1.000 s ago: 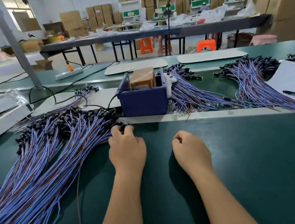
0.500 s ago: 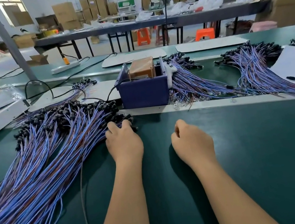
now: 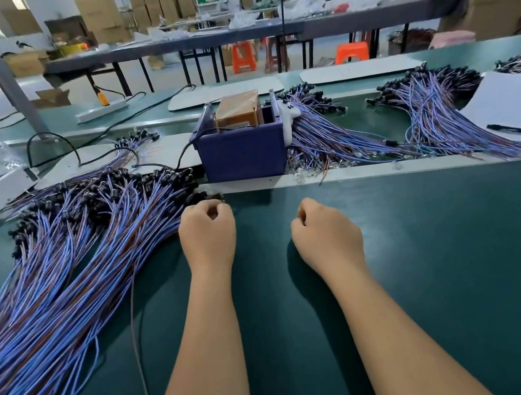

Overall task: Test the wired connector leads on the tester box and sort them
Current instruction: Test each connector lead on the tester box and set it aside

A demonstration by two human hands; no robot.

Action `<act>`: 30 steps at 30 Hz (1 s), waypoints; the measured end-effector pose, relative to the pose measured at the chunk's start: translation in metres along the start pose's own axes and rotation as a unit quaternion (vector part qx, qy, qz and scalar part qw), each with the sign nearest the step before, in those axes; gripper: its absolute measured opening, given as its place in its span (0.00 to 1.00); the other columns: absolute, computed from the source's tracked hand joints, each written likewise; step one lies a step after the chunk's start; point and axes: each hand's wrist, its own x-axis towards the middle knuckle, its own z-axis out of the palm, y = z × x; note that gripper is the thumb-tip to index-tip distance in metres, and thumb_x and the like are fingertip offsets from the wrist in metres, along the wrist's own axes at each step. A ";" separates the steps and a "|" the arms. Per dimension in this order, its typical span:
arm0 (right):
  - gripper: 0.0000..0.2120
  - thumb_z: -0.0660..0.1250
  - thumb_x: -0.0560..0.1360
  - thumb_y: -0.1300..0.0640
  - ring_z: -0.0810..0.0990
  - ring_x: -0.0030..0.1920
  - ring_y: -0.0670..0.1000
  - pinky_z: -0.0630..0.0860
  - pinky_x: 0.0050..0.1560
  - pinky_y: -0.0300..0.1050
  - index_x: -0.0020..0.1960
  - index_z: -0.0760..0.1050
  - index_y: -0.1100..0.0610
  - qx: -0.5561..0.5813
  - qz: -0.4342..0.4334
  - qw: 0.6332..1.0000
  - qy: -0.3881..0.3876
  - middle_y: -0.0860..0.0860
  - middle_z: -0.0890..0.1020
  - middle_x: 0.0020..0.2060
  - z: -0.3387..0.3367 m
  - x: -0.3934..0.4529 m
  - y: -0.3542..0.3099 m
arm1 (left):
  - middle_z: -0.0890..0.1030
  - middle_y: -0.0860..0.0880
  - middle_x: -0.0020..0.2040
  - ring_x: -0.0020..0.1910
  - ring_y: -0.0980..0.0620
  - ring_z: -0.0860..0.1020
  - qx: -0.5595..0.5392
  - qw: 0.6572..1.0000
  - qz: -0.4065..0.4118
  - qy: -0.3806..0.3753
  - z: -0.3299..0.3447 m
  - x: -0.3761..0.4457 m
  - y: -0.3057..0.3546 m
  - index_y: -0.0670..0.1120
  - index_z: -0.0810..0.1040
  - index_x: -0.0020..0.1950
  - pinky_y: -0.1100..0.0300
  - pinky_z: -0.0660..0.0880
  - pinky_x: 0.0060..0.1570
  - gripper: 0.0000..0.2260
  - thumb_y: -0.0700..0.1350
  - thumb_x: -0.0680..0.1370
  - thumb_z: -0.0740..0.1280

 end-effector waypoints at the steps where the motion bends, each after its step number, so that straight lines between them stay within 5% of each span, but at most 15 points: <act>1: 0.05 0.56 0.77 0.56 0.71 0.35 0.55 0.60 0.31 0.44 0.45 0.69 0.55 0.002 0.000 1.000 -0.001 0.48 0.73 0.33 0.000 0.000 0.000 | 0.76 0.51 0.42 0.38 0.56 0.71 -0.030 0.999 -0.009 0.018 0.000 -0.001 0.001 0.45 0.77 0.37 0.64 0.63 0.33 0.11 0.43 0.78 0.62; 4: 0.06 0.56 0.76 0.55 0.72 0.36 0.54 0.60 0.31 0.44 0.44 0.69 0.54 0.015 0.001 1.000 -0.006 0.48 0.74 0.33 0.001 0.001 0.001 | 0.81 0.53 0.41 0.34 0.61 0.74 -0.218 0.973 -0.061 0.043 -0.003 -0.007 0.010 0.49 0.81 0.32 0.65 0.68 0.36 0.14 0.43 0.75 0.61; 8: 0.11 0.57 0.78 0.50 0.75 0.37 0.55 0.69 0.36 0.47 0.42 0.72 0.56 0.154 0.015 0.988 -0.010 0.50 0.77 0.32 -0.002 0.002 0.006 | 0.80 0.48 0.33 0.35 0.53 0.76 -0.374 0.925 -0.044 -0.049 0.001 -0.017 0.028 0.46 0.83 0.31 0.62 0.72 0.40 0.12 0.40 0.70 0.61; 10: 0.13 0.58 0.80 0.50 0.76 0.32 0.53 0.71 0.35 0.49 0.42 0.76 0.54 0.326 0.041 0.944 -0.028 0.50 0.78 0.30 -0.007 0.005 0.008 | 0.78 0.47 0.31 0.33 0.52 0.73 -0.453 0.884 -0.046 -0.107 0.006 -0.023 0.038 0.44 0.80 0.28 0.62 0.69 0.37 0.11 0.39 0.67 0.61; 14: 0.19 0.52 0.84 0.48 0.80 0.31 0.51 0.77 0.33 0.42 0.51 0.78 0.56 0.552 0.088 0.818 -0.138 0.54 0.82 0.32 -0.019 0.013 0.006 | 0.73 0.45 0.30 0.31 0.48 0.72 -0.619 0.726 -0.118 -0.274 0.010 -0.031 0.047 0.44 0.72 0.24 0.61 0.72 0.35 0.10 0.42 0.66 0.61; 18: 0.22 0.52 0.82 0.45 0.80 0.36 0.53 0.77 0.42 0.47 0.53 0.80 0.58 0.612 0.116 0.752 -0.215 0.55 0.83 0.36 -0.022 0.019 0.009 | 0.69 0.47 0.26 0.26 0.50 0.68 -0.548 0.677 -0.101 -0.481 0.008 -0.038 0.052 0.46 0.69 0.23 0.61 0.69 0.31 0.14 0.45 0.69 0.58; 21: 0.12 0.60 0.81 0.54 0.80 0.31 0.51 0.78 0.36 0.42 0.50 0.79 0.59 0.679 0.149 0.704 -0.145 0.55 0.82 0.34 -0.025 0.019 0.010 | 0.71 0.47 0.26 0.28 0.49 0.70 -0.452 0.685 -0.088 -0.565 0.009 -0.043 0.055 0.46 0.71 0.24 0.61 0.70 0.33 0.15 0.45 0.71 0.56; 24: 0.09 0.60 0.81 0.63 0.77 0.27 0.46 0.77 0.32 0.37 0.49 0.79 0.58 0.706 0.150 0.689 -0.073 0.50 0.80 0.29 -0.027 0.018 0.016 | 0.75 0.44 0.30 0.37 0.46 0.78 -0.385 0.721 -0.067 -0.572 0.010 -0.045 0.051 0.45 0.75 0.26 0.58 0.73 0.45 0.16 0.46 0.72 0.57; 27: 0.10 0.58 0.81 0.66 0.79 0.28 0.46 0.78 0.31 0.37 0.53 0.77 0.57 0.703 0.131 0.695 -0.073 0.50 0.81 0.29 -0.029 0.016 0.020 | 0.79 0.39 0.36 0.49 0.43 0.83 -0.386 0.808 -0.066 -0.440 0.010 -0.038 0.042 0.42 0.79 0.28 0.54 0.76 0.56 0.15 0.44 0.72 0.61; 30: 0.11 0.57 0.81 0.66 0.81 0.30 0.48 0.79 0.34 0.38 0.56 0.75 0.57 0.696 0.109 0.703 -0.095 0.51 0.83 0.32 -0.028 0.012 0.017 | 0.84 0.52 0.36 0.46 0.58 0.82 -0.248 0.941 -0.052 -0.223 0.011 -0.026 0.028 0.47 0.83 0.32 0.57 0.76 0.52 0.15 0.47 0.75 0.63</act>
